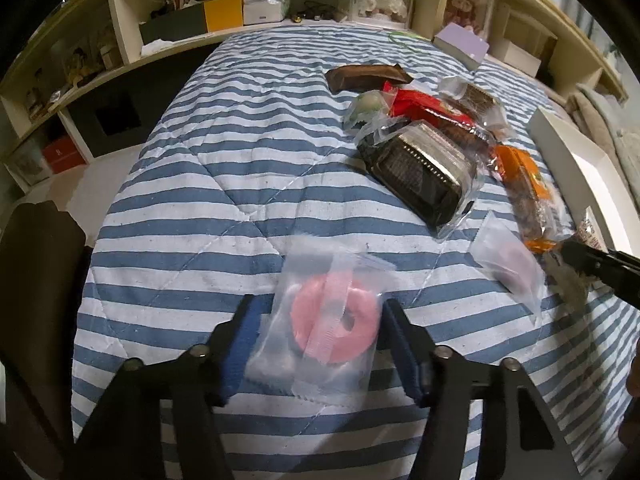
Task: Organize snacks
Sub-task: 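Grasp the pink donut packet with the left gripper while the right grasps the white printed snack bag, then carry both packets over the white box and open both grippers to drop them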
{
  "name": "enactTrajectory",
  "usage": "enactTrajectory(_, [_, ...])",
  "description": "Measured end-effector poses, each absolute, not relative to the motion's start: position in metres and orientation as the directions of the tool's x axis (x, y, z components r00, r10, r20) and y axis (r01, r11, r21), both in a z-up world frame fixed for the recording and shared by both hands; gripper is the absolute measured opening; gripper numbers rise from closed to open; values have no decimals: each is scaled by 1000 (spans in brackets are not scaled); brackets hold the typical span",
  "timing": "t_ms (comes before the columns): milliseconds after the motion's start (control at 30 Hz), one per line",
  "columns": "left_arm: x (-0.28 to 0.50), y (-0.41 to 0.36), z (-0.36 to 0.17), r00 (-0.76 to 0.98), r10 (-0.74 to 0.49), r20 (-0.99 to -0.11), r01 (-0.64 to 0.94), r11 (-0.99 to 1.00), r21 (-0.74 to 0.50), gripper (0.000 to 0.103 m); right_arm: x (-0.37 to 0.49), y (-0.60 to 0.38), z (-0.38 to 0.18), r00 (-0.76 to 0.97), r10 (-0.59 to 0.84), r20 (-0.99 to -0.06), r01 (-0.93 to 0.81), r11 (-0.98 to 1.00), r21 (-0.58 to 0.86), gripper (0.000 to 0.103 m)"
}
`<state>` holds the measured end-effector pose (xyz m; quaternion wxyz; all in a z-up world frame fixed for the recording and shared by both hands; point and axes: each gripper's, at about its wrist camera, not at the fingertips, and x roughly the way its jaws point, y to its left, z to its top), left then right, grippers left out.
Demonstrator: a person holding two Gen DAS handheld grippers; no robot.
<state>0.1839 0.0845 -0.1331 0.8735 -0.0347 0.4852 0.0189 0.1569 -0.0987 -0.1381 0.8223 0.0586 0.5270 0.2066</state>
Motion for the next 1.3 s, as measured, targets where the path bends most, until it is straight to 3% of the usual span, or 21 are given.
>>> enactTrajectory(467, [160,35,-66,651,-86,-754,56,996,-66,49,157,-150,-79,534,427,-729,-204,902,380,27])
enactTrajectory(800, [179,-52,-10,727,-208,-654,209,975,-77,49,165,-237,-50,664,280,-693,-45,941,336,27])
enactTrajectory(1300, [253,-177,-28,678,-346,-649,393,916,-77,50,174,-353,-59,705,112,-700,211,909,358,27])
